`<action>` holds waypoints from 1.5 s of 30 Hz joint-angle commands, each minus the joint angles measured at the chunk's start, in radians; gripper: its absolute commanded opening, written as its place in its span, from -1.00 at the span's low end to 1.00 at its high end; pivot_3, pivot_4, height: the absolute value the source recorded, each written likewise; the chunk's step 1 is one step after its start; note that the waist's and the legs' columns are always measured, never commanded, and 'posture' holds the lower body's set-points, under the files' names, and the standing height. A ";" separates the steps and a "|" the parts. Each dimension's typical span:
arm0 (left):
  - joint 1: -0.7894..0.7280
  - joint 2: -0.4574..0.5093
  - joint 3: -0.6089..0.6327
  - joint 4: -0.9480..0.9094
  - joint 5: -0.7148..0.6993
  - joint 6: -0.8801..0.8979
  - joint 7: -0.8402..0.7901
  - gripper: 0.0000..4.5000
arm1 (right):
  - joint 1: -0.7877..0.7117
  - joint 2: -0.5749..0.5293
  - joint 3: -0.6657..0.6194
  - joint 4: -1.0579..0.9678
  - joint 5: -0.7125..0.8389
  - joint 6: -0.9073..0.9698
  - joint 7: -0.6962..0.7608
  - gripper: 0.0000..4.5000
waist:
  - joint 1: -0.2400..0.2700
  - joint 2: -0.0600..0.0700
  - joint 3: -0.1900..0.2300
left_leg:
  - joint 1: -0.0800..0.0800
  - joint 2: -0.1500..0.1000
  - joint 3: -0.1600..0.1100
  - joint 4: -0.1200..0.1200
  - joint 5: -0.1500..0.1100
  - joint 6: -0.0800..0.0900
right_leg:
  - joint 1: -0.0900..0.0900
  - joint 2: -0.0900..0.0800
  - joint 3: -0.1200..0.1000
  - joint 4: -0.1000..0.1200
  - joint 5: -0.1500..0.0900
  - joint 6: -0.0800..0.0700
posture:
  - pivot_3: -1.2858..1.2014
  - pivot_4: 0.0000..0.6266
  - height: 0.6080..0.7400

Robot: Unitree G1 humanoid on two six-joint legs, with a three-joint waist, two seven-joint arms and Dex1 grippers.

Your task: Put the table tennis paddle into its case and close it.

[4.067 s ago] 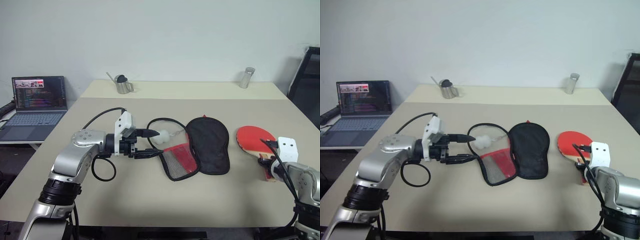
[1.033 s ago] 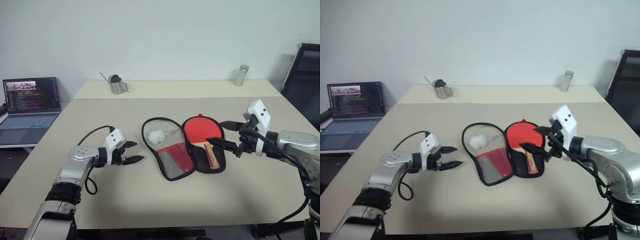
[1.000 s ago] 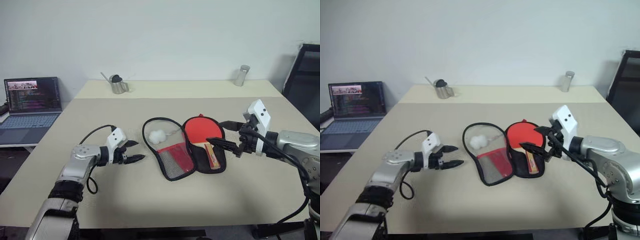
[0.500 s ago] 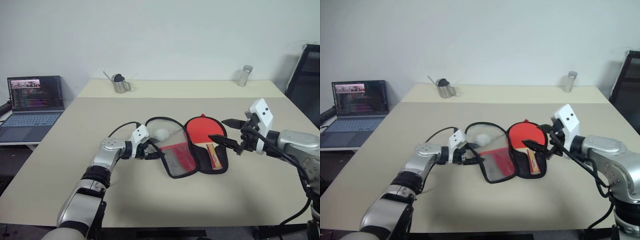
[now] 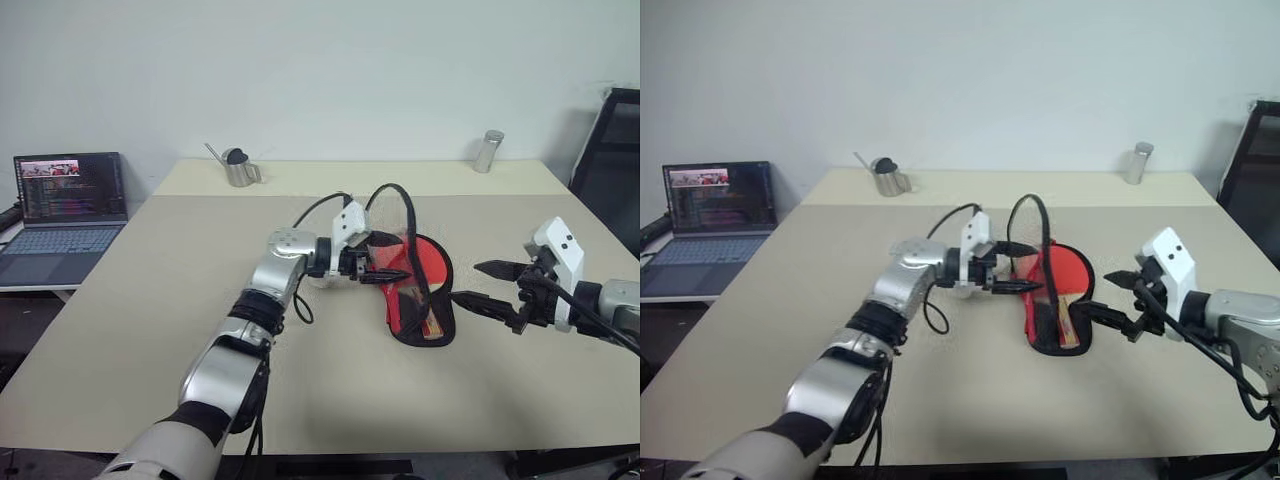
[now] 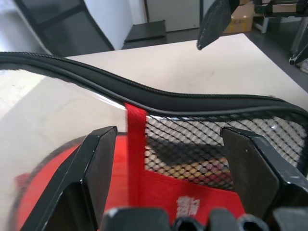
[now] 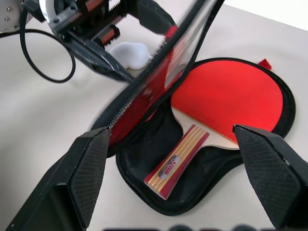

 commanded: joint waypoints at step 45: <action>-0.035 0.047 0.121 0.117 0.039 -0.101 0.001 0.66 | -0.051 0.116 0.009 0.156 0.008 0.040 -0.178 0.98 | -0.004 0.000 0.000 | 0.001 0.001 0.001 0.000 0.000 0.000 | 0.000 0.000 0.001 0.001 0.000 0.000 | 0.03 -0.52 1.00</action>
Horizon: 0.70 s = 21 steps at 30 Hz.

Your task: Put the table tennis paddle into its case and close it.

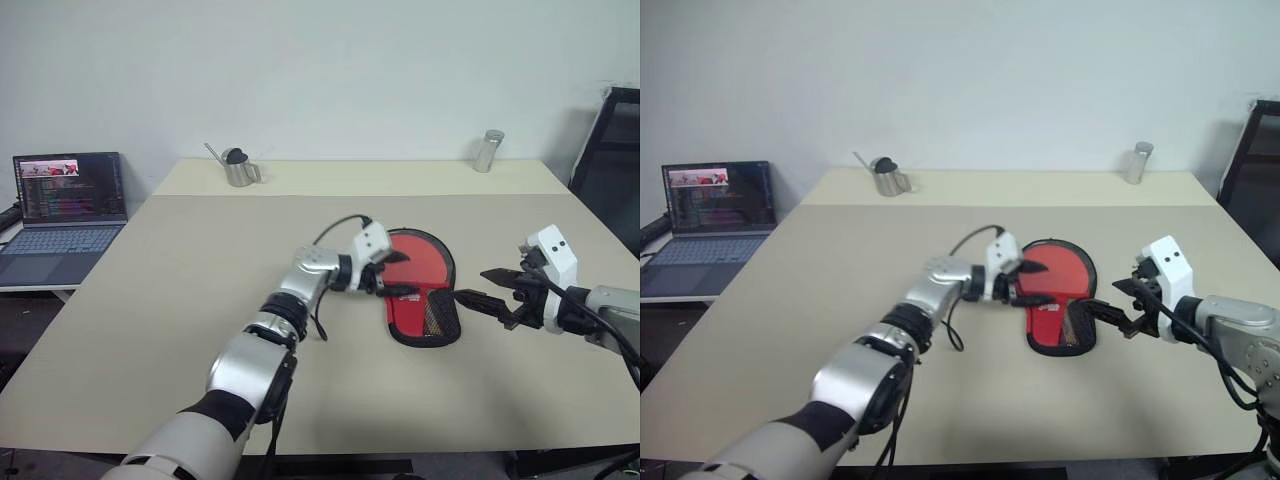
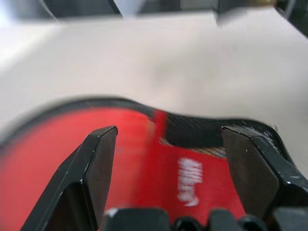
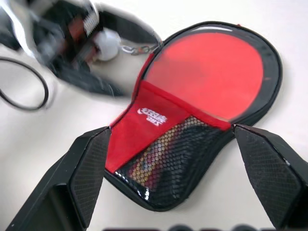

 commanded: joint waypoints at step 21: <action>0.349 0.350 0.099 -0.879 -0.236 0.495 0.069 0.66 | -0.180 0.142 0.254 0.616 -0.346 -0.403 0.093 0.98 | 0.004 0.001 0.000 | 0.000 0.000 0.001 0.001 0.000 0.000 | 0.000 -0.001 0.001 0.000 0.000 0.000 | 0.03 -0.52 1.00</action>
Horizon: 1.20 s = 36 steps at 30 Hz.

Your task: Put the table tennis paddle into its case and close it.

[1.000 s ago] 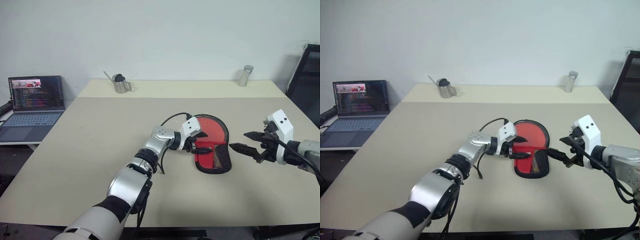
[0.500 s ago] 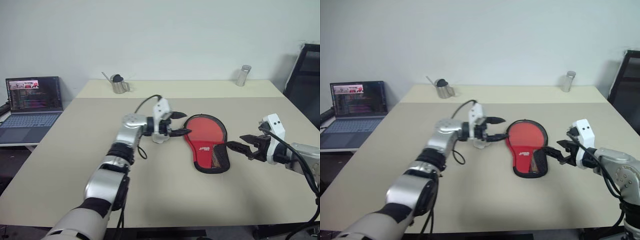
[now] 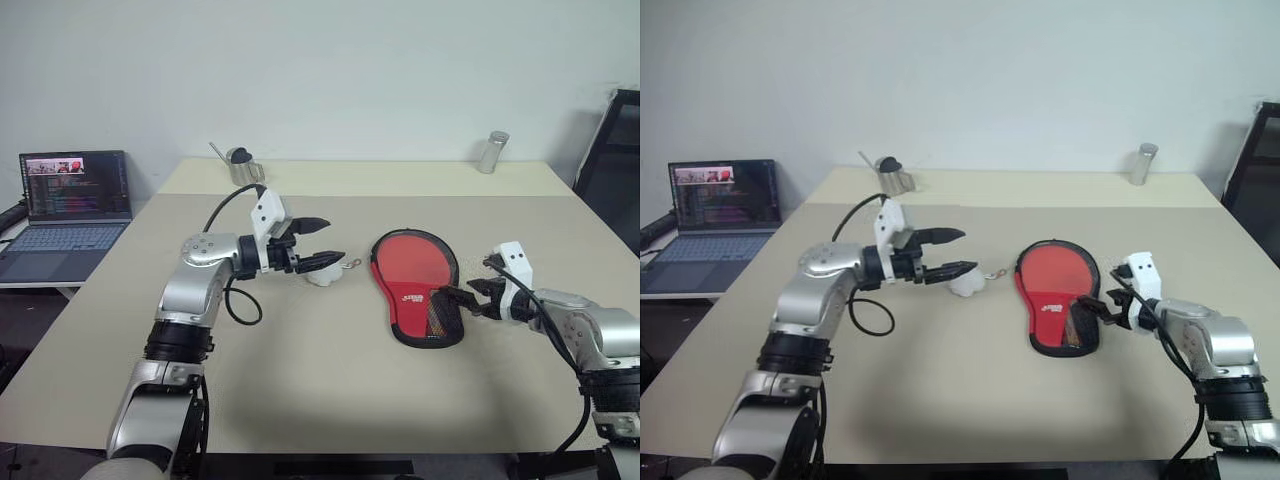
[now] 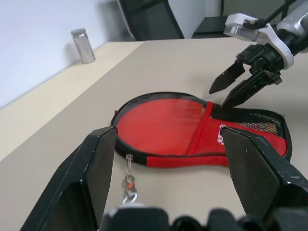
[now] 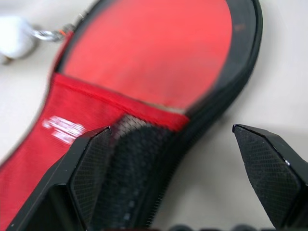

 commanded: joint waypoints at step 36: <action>0.215 0.265 0.001 -0.144 -0.099 0.074 -0.195 0.66 | -0.090 0.176 0.123 0.065 -0.168 -0.052 0.110 -0.99 | -0.033 -0.002 -0.003 | 0.005 0.002 0.003 0.000 0.000 0.000 | 0.001 0.001 0.004 0.001 0.001 -0.001 | 0.03 -0.52 1.00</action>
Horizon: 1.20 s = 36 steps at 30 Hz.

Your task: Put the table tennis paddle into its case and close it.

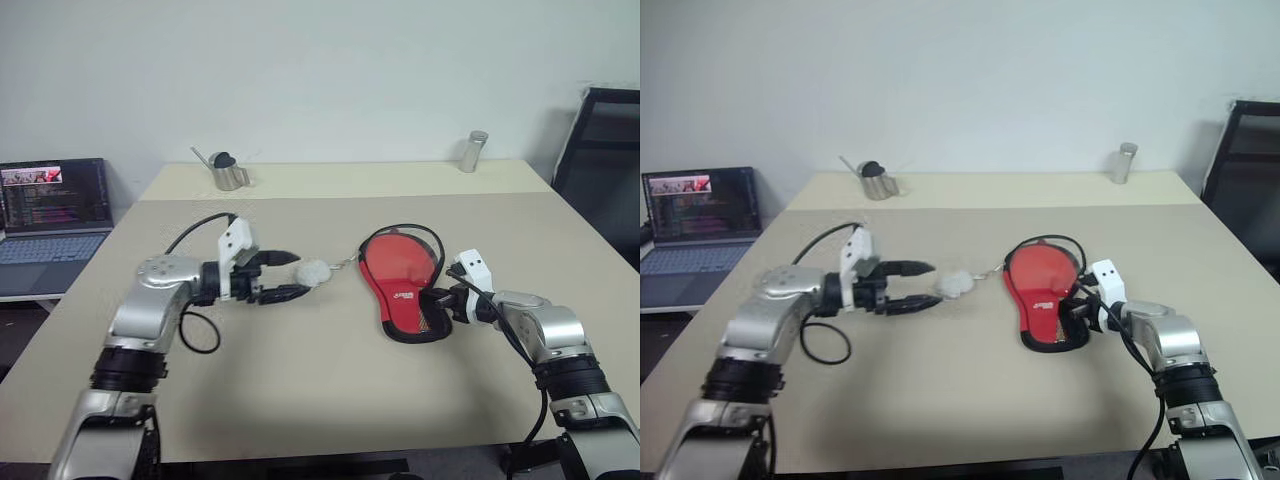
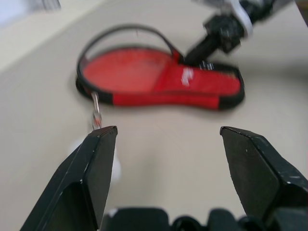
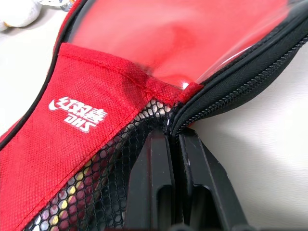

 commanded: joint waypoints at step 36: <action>0.305 0.184 0.034 -0.362 -0.179 0.130 -0.099 0.66 | 0.251 0.331 -0.114 -0.857 0.211 0.770 -0.287 -0.99 | 0.003 0.000 0.000 | -0.003 0.000 -0.001 -0.002 0.000 0.000 | -0.003 0.000 -0.001 -0.002 0.000 0.000 | 0.03 -0.52 1.00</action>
